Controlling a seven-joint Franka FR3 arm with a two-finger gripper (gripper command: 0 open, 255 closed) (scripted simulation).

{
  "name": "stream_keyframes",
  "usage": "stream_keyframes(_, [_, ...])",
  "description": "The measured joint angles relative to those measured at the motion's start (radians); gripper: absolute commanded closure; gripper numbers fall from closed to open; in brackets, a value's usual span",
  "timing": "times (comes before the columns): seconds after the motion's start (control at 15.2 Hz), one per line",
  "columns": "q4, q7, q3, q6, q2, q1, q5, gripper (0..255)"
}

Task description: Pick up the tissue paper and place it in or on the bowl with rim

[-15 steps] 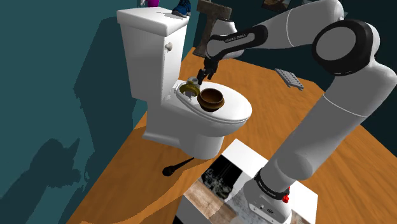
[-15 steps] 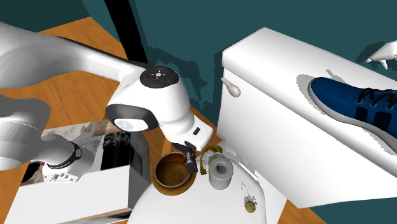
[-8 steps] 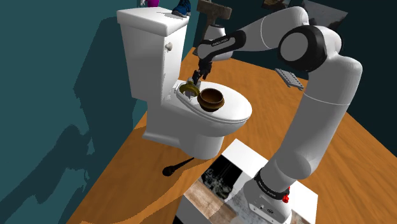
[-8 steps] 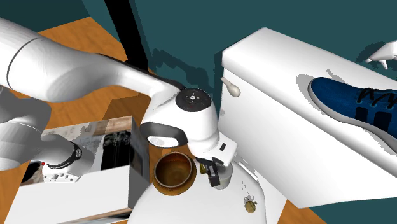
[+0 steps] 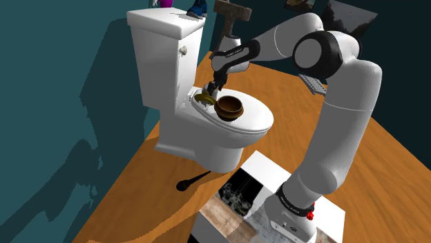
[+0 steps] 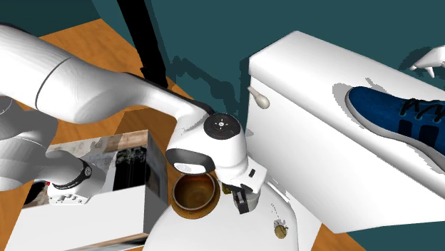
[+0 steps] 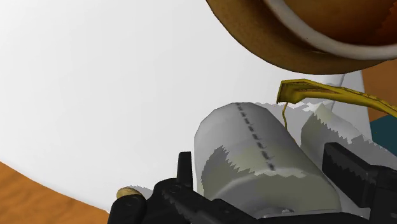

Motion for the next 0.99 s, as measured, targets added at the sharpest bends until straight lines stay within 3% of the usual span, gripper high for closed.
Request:
stream_keyframes(0.33, [-0.002, 0.000, 0.000, 0.004, 0.002, 0.000, 0.001, 0])
stream_keyframes(0.4, [-0.002, 0.000, 0.000, 0.004, 0.002, 0.000, 0.001, 255])
stream_keyframes(0.99, [-0.003, 0.000, 0.000, 0.005, 0.002, 0.000, 0.000, 255])
